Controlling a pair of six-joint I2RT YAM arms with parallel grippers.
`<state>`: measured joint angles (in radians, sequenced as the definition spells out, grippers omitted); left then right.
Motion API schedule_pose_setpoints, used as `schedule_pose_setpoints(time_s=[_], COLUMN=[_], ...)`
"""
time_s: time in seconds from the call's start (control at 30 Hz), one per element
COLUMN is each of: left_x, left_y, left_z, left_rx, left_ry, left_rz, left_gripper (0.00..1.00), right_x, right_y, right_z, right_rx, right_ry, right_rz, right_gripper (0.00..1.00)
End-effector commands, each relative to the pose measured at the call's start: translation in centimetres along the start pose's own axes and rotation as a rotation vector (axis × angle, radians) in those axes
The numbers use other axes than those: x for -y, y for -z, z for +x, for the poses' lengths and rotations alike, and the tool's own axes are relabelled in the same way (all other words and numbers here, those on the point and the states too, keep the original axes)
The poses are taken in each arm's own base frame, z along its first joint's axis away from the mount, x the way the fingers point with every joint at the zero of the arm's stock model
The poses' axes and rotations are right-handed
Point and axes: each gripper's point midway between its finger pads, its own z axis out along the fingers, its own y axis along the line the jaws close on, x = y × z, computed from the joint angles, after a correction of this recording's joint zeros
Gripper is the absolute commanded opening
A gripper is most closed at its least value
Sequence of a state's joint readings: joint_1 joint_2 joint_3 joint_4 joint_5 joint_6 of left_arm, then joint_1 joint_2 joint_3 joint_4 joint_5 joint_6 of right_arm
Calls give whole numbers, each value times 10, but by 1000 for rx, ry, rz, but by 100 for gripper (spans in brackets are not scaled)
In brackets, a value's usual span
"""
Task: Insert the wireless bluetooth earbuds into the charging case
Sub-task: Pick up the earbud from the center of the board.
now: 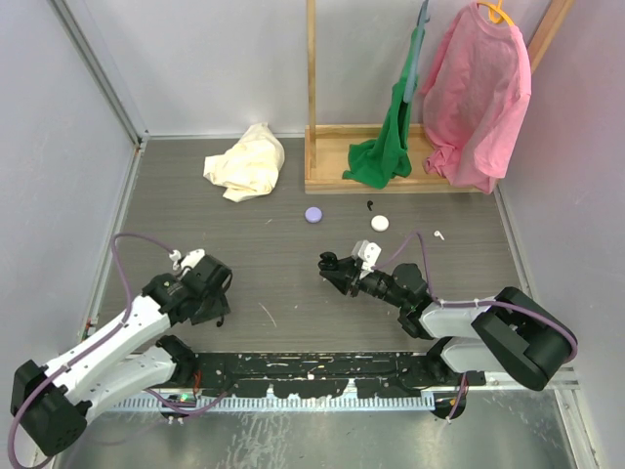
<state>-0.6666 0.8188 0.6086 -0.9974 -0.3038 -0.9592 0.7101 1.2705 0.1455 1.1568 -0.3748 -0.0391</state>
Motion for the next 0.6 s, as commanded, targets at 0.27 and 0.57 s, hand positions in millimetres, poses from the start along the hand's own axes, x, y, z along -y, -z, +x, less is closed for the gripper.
schedule_pose_setpoints(time_s=[0.27, 0.57], left_x=[-7, -3], left_y=[-28, -40], left_z=[6, 8], left_rx=[-27, -53], left_ry=[55, 8], left_rz=[-91, -106], left_gripper=[42, 31], right_x=[6, 5], right_y=[-2, -3], right_z=[-20, -20], right_rx=[76, 76], right_ry=[23, 18], right_rz=[26, 23], right_gripper=[1, 1])
